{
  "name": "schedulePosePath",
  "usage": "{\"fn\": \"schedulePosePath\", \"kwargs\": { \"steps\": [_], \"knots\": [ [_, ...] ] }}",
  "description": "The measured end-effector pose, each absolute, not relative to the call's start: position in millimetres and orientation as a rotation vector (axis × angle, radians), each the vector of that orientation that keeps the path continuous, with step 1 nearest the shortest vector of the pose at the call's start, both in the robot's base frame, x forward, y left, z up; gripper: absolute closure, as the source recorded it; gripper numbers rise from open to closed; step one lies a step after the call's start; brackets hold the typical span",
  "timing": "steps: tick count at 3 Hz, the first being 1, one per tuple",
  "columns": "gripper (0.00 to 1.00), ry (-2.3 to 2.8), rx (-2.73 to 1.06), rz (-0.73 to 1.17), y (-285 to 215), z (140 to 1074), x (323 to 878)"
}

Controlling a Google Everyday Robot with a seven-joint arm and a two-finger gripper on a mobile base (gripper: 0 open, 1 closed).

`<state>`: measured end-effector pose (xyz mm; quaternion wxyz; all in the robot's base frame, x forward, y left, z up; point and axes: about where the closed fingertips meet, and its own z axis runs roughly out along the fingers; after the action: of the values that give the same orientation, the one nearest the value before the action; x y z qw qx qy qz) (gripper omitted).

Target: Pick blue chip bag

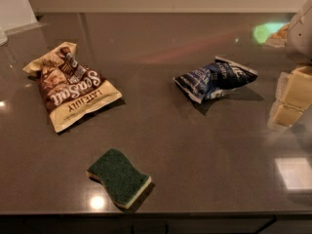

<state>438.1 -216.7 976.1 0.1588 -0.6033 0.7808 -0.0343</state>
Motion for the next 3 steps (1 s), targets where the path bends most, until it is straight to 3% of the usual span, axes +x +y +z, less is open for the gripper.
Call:
{"fn": "schedulePosePath", "kwargs": {
  "steps": [3],
  "knots": [
    [0.00,2.217,-1.598,-0.048,-209,976,470]
  ]
}}
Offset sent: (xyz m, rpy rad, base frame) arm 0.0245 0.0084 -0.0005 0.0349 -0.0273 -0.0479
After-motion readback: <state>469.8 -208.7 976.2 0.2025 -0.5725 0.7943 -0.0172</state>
